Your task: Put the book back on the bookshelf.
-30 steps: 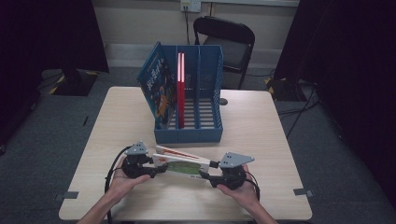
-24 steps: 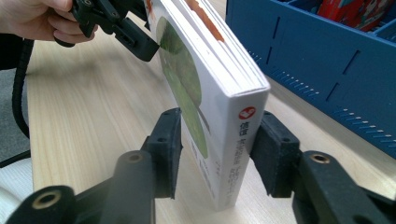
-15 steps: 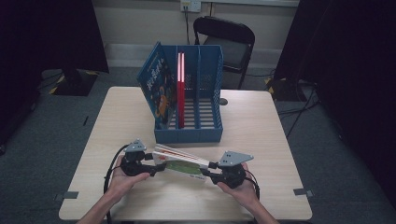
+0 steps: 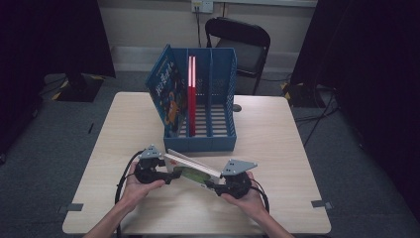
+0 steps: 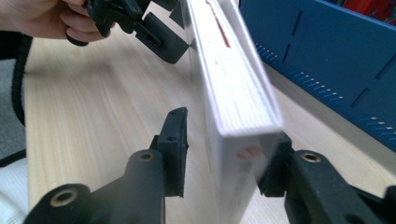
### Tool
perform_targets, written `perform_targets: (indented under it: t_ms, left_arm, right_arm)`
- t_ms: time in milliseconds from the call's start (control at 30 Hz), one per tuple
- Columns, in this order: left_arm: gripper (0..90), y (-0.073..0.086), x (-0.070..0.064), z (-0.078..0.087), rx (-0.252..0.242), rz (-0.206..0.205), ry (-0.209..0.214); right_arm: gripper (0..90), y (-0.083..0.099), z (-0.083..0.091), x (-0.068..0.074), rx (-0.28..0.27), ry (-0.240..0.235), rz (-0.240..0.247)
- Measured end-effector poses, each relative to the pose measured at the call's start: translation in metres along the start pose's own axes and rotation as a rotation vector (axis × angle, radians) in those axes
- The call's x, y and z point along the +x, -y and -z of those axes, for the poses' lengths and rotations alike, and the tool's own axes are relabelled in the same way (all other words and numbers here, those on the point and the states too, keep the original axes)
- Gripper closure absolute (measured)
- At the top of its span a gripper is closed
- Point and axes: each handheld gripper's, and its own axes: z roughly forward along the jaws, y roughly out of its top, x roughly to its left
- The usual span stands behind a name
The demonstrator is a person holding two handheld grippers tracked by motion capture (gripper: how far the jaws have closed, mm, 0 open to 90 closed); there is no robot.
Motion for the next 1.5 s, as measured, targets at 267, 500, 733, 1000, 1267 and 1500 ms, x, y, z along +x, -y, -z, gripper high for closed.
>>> perform_targets:
  t_ms: [267, 500, 733, 1000, 1267, 1500]
  left_arm:
    - [30.9, -0.007, -0.007, -0.011, 0.006, -0.019, 0.034]
    - [30.5, -0.004, -0.013, -0.013, -0.007, -0.044, 0.035]
    - [31.1, -0.003, -0.015, -0.012, -0.007, -0.039, 0.035]
    - [34.5, -0.003, -0.019, -0.017, -0.001, -0.048, 0.035]
    - [38.1, -0.003, -0.015, -0.016, 0.002, -0.043, 0.033]
    - [32.1, 0.001, -0.012, -0.011, 0.033, -0.019, 0.028]
  right_arm:
    - [66.3, -0.004, -0.005, -0.003, -0.014, 0.008, 0.0]
    - [72.4, -0.003, -0.004, 0.0, -0.01, 0.028, 0.028]
    - [75.6, 0.0, 0.004, 0.004, 0.008, 0.063, 0.037]
    - [70.0, 0.005, 0.001, 0.004, 0.014, 0.043, 0.013]
    - [75.7, 0.006, -0.003, 0.006, 0.016, 0.088, 0.032]
    - [76.2, 0.005, -0.003, 0.004, 0.02, 0.086, 0.022]
